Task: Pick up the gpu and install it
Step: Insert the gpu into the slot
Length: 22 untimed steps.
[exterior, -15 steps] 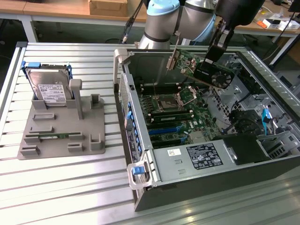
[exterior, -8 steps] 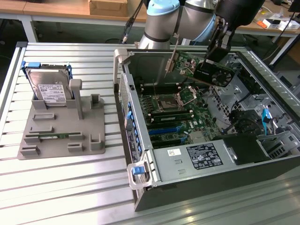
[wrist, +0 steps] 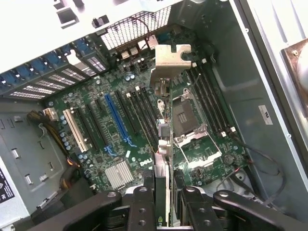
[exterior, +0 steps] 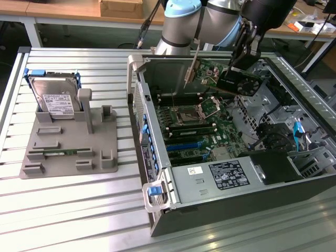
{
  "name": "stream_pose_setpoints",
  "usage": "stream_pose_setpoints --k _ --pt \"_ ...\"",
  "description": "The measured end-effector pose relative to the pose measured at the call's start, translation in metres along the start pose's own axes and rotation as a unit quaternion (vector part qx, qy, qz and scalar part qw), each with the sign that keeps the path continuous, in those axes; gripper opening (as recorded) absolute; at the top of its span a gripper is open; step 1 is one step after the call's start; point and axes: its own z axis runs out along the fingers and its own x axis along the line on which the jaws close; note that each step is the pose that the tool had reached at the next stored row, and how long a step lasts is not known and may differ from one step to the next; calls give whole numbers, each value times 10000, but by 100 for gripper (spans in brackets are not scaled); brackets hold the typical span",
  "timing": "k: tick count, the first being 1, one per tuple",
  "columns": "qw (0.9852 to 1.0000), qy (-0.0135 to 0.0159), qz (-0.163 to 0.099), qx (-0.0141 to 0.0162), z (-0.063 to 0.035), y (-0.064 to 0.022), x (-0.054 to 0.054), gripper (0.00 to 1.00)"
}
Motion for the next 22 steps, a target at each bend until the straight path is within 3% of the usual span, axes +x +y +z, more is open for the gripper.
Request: stream_pose_setpoints --k 4,12,22 --pt "9997 8 -258 -7 1 0 0 26" --pt "9986 17 -526 -13 1 0 0 26" --pt "9940 36 -1090 -28 4 0 0 26"
